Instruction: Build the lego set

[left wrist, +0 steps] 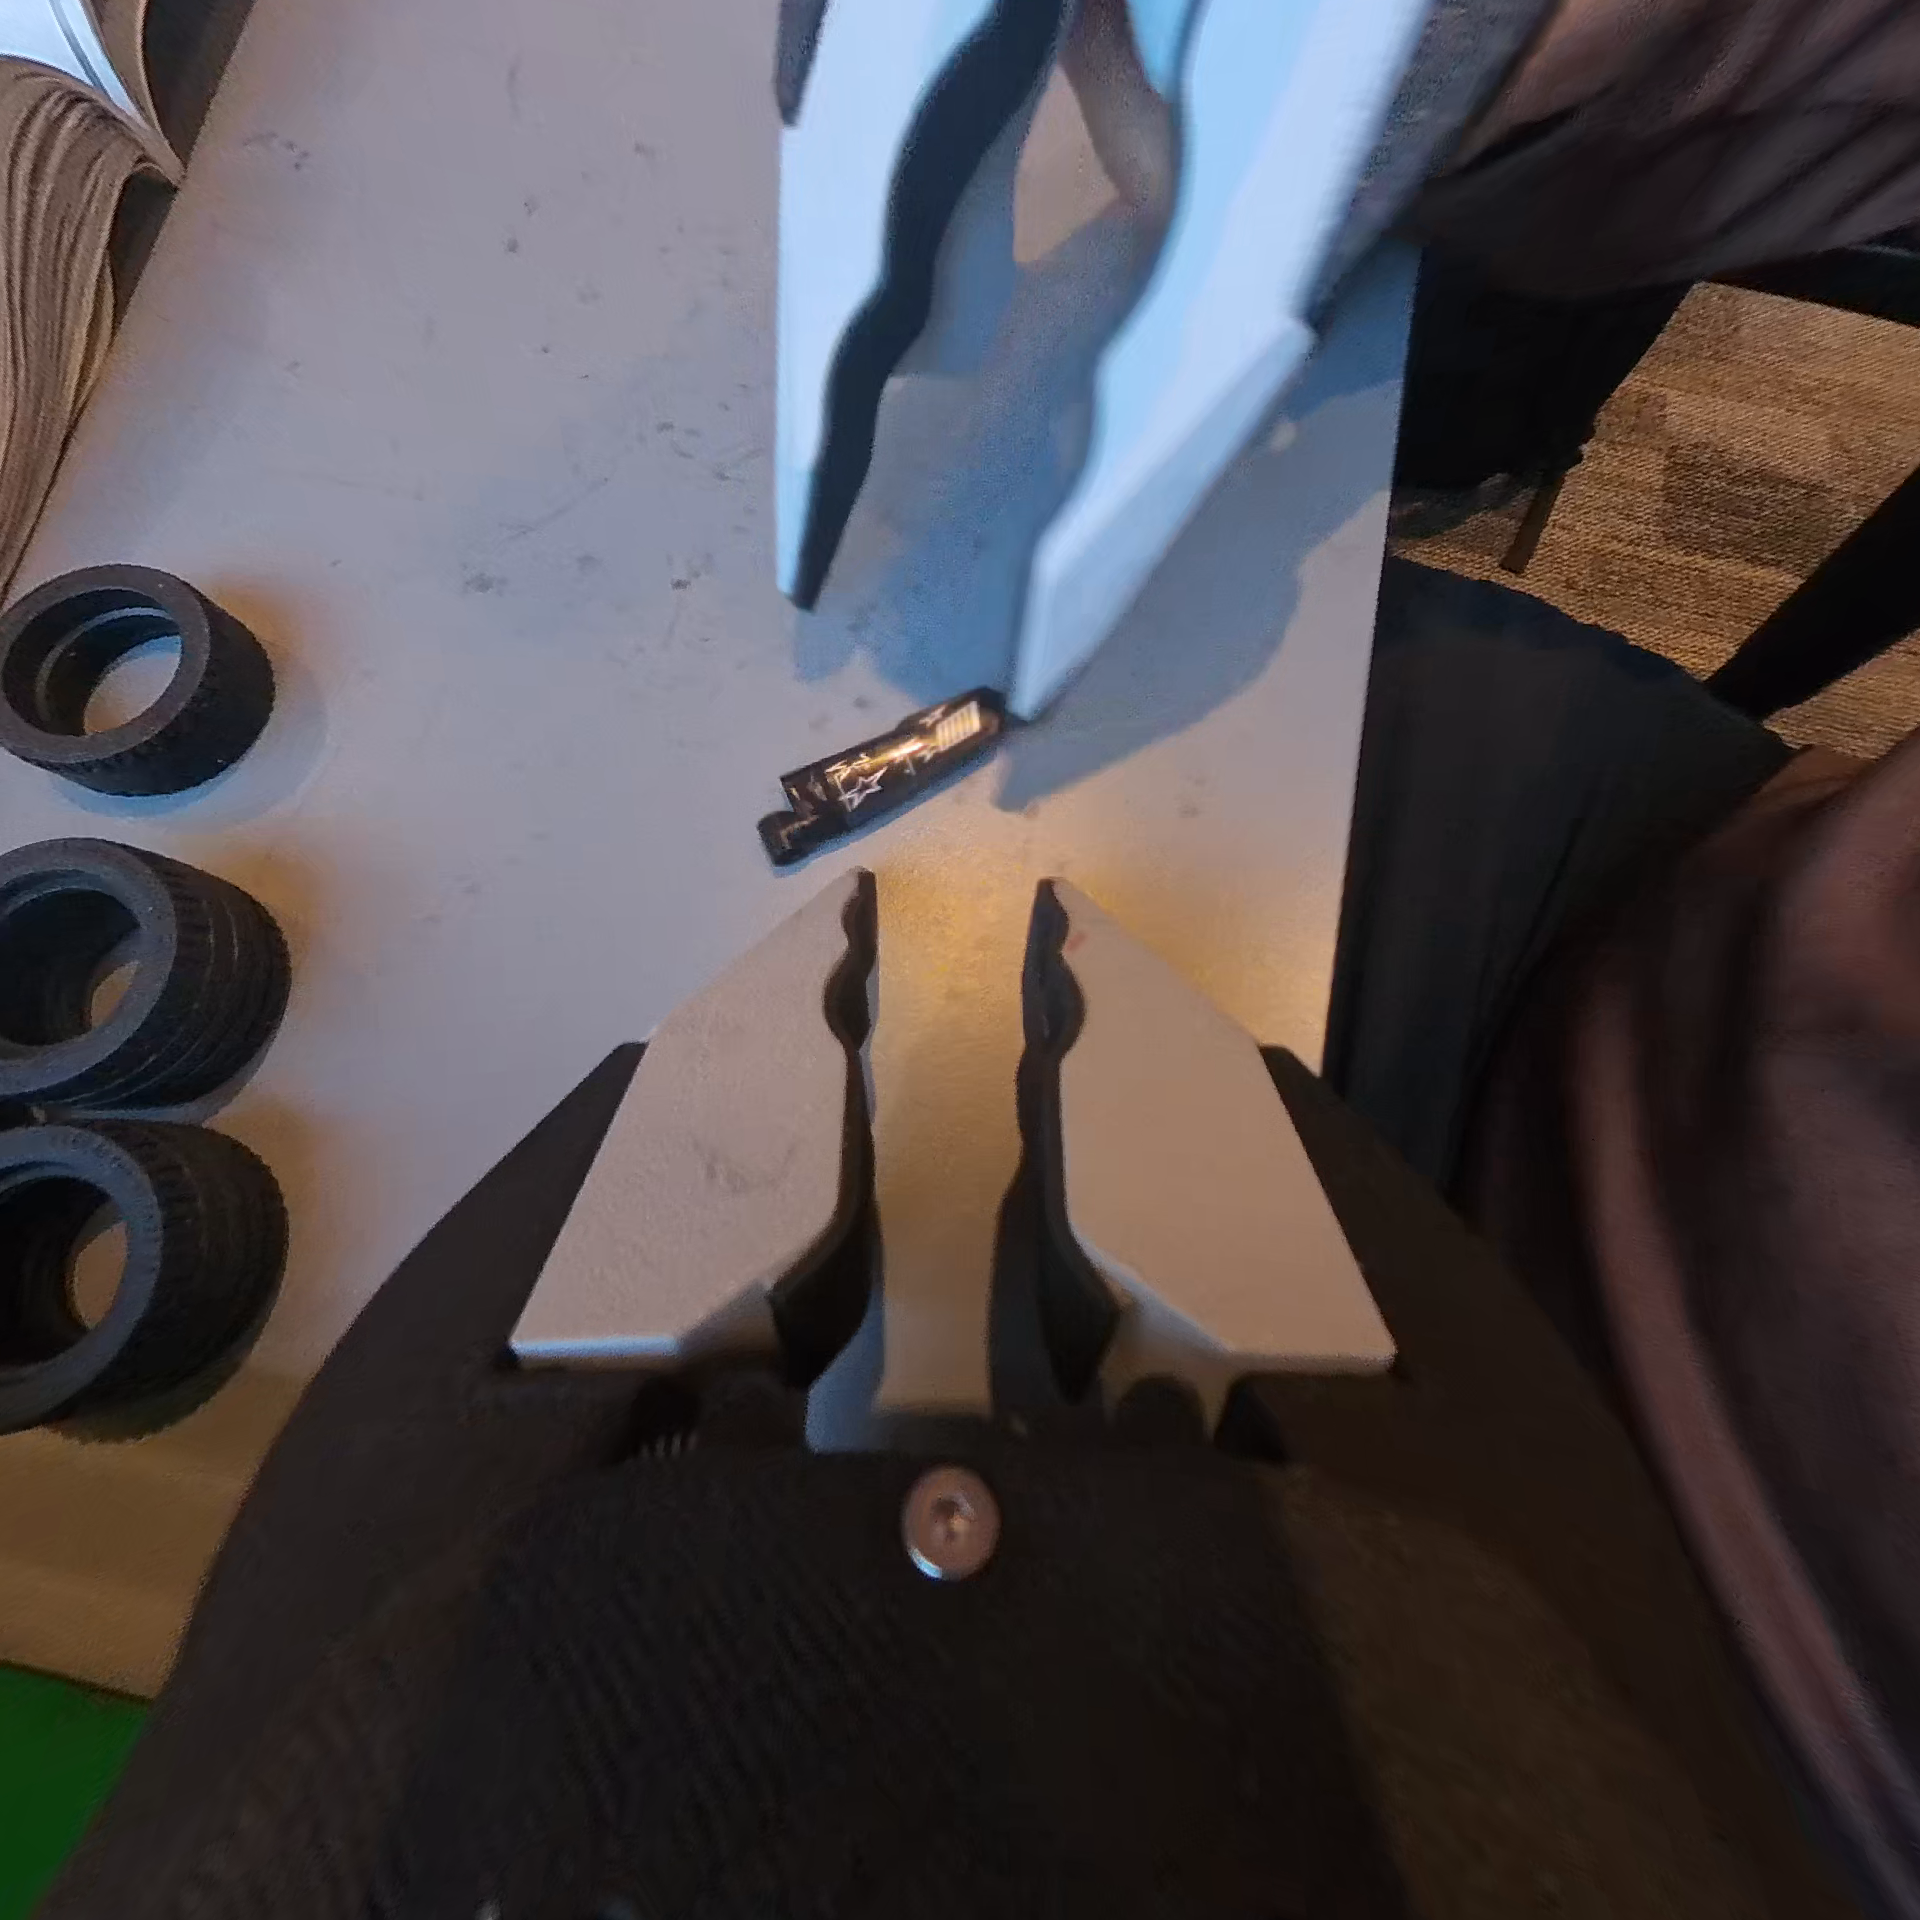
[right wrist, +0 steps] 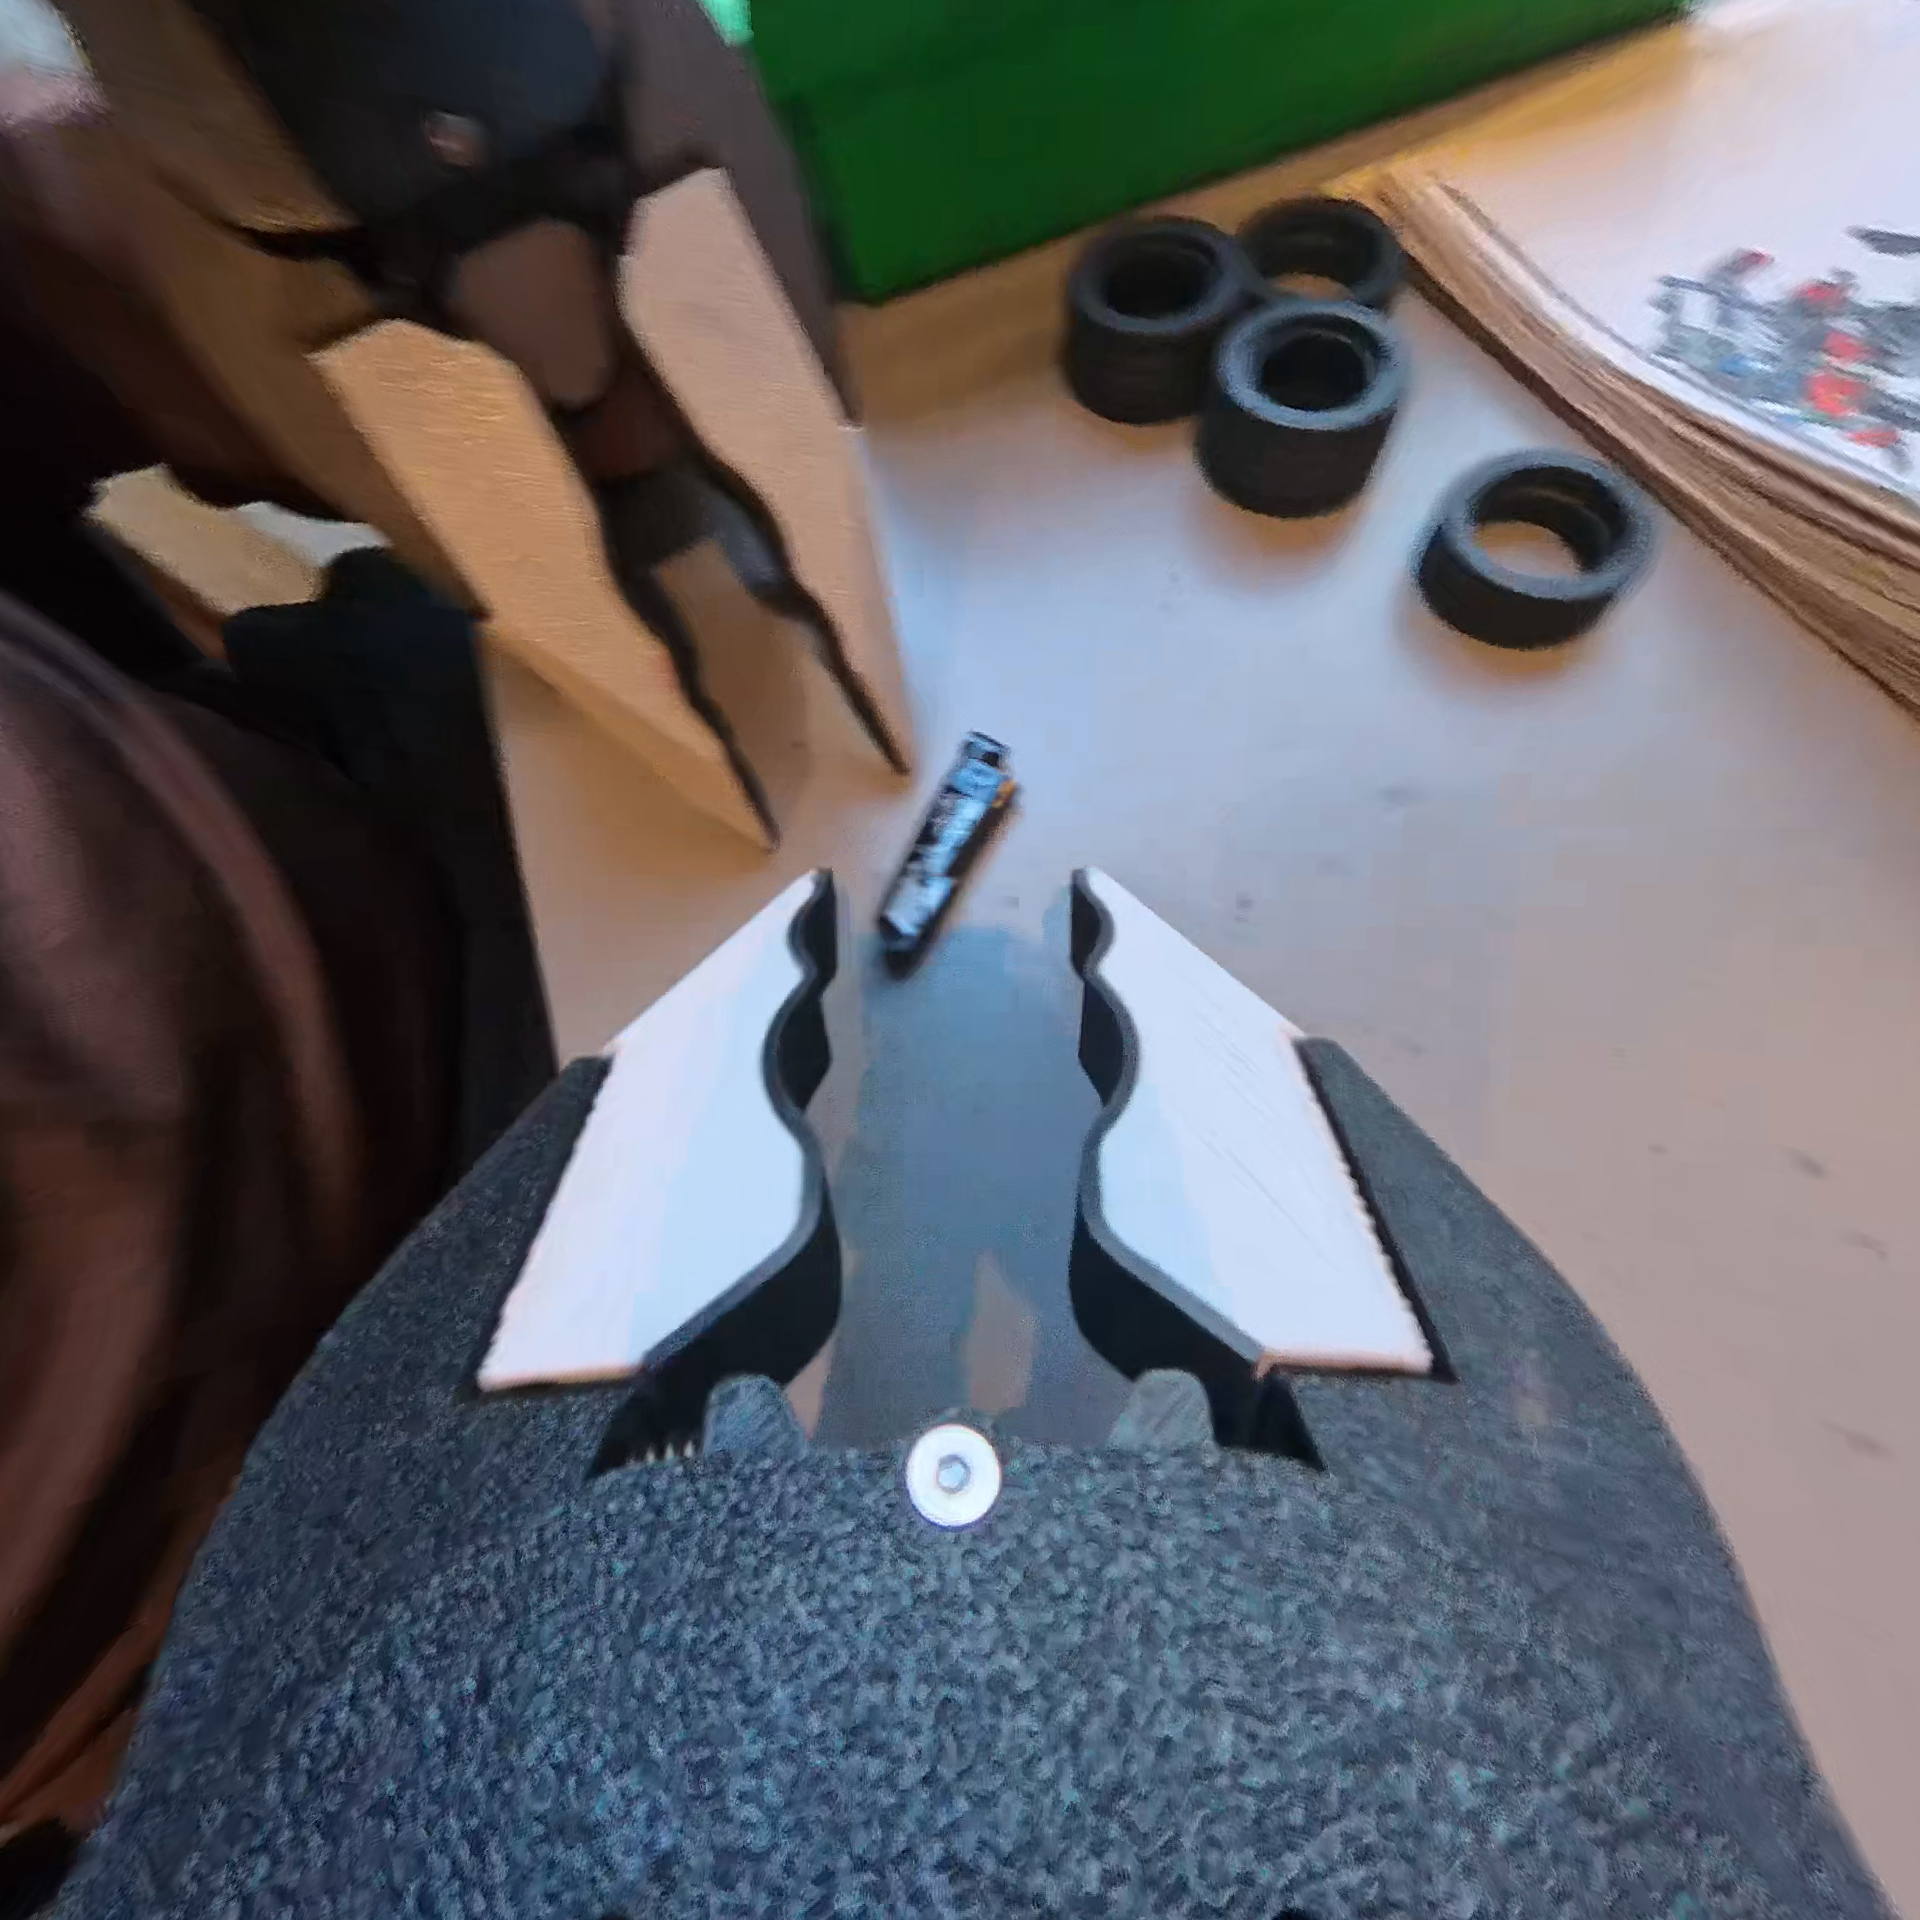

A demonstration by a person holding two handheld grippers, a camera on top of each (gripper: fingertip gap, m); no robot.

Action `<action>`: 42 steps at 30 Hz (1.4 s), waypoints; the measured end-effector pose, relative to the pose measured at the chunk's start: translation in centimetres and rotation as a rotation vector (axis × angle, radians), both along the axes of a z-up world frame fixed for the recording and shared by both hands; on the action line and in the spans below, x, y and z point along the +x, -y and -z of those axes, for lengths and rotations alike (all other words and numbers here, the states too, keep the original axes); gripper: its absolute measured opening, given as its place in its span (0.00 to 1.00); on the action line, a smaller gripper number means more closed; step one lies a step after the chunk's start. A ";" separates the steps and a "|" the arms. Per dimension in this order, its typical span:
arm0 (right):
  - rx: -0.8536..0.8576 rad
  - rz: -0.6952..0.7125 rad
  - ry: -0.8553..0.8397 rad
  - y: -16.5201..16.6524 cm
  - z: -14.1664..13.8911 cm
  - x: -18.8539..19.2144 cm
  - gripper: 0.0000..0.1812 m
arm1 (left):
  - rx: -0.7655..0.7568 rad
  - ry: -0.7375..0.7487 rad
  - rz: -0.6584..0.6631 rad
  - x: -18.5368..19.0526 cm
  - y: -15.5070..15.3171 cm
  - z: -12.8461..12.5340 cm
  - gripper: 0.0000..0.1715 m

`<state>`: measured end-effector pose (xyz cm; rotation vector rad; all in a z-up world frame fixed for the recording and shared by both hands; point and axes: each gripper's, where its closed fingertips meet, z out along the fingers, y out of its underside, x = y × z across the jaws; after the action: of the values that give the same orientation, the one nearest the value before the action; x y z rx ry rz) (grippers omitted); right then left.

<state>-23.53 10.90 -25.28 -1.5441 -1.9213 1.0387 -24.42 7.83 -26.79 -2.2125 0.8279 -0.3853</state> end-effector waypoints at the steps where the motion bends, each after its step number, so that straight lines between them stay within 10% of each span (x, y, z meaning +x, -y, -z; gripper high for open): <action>1: 0.001 -0.039 0.003 0.8 0.0 0.1 0.26 | -0.001 0.001 -0.003 0.0 0.0 0.0 0.15; 5: 0.068 -0.088 0.084 1.6 1.5 0.2 0.11 | -0.009 0.012 -0.042 -0.5 -0.4 0.0 0.09; 21: 0.109 0.154 0.095 0.6 1.4 0.7 0.08 | 0.015 -0.019 -0.057 -0.6 -0.6 0.0 0.07; 36: 0.025 0.943 -0.316 -11.6 -7.0 18.2 0.08 | -0.028 0.031 0.042 4.6 -2.3 0.0 0.08; 42: 0.129 1.034 -0.208 -14.0 -5.1 20.5 0.08 | -0.025 0.025 0.119 8.0 -5.9 0.1 0.08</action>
<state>-3.08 24.86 -20.22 -1.8875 -0.7920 0.5454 -16.46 13.71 -26.87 -2.1826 0.9493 -0.4816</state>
